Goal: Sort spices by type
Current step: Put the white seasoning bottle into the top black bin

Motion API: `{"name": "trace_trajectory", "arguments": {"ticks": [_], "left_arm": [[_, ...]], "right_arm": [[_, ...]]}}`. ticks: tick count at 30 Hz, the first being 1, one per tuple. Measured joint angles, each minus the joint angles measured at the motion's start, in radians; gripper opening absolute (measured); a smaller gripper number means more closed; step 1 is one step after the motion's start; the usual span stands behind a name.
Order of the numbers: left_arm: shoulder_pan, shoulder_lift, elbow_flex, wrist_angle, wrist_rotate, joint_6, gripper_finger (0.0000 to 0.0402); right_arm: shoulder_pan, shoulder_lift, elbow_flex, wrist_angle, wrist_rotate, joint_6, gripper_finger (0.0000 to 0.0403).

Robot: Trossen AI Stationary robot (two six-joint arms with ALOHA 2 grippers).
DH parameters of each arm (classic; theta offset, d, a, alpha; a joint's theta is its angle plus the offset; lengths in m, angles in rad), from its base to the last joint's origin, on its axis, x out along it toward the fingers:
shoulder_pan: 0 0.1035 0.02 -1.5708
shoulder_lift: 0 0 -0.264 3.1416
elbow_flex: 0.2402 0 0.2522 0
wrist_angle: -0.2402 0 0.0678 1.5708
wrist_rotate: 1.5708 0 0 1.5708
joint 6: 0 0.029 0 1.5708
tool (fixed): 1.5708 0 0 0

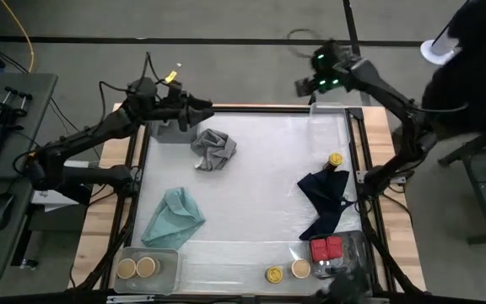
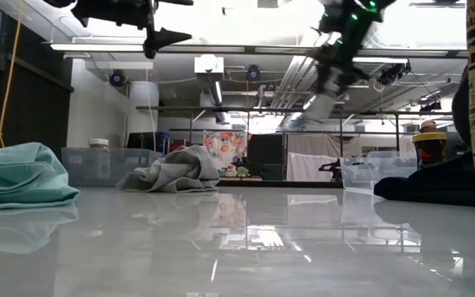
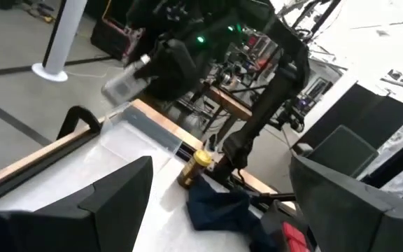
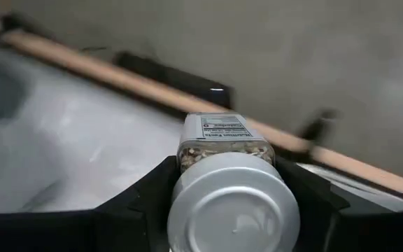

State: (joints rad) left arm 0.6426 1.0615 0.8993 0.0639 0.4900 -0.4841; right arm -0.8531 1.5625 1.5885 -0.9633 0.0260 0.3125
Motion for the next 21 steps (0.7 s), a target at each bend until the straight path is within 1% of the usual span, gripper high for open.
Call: {"name": "trace_trajectory", "arguments": {"ticks": [3, 6, 10, 16, 21], "left_arm": [[0.000, -0.008, 0.000, -0.008, 0.000, 0.008, 0.0323], [0.000, -0.006, 0.000, -0.019, 0.002, 0.011, 0.0323], [0.000, -0.003, 0.000, -0.030, 0.001, 0.024, 0.0323], [0.000, -0.003, 0.000, -0.050, 0.001, 0.025, 0.0323], [0.000, -0.003, 0.000, -0.050, 0.001, 0.025, 0.0323]], "right_arm": [[0.135, 0.036, 0.008, 0.023, -0.001, 0.021, 0.0194], [0.265, 0.099, -0.004, 0.041, -0.006, 0.041, 0.0194], [0.402, 0.199, -0.006, 0.046, -0.007, 0.028, 0.0194], [0.521, 0.335, -0.006, 0.002, -0.063, 0.026, 0.0194], [0.580, 0.390, -0.007, -0.001, -0.073, 0.027, 0.0194]]}}
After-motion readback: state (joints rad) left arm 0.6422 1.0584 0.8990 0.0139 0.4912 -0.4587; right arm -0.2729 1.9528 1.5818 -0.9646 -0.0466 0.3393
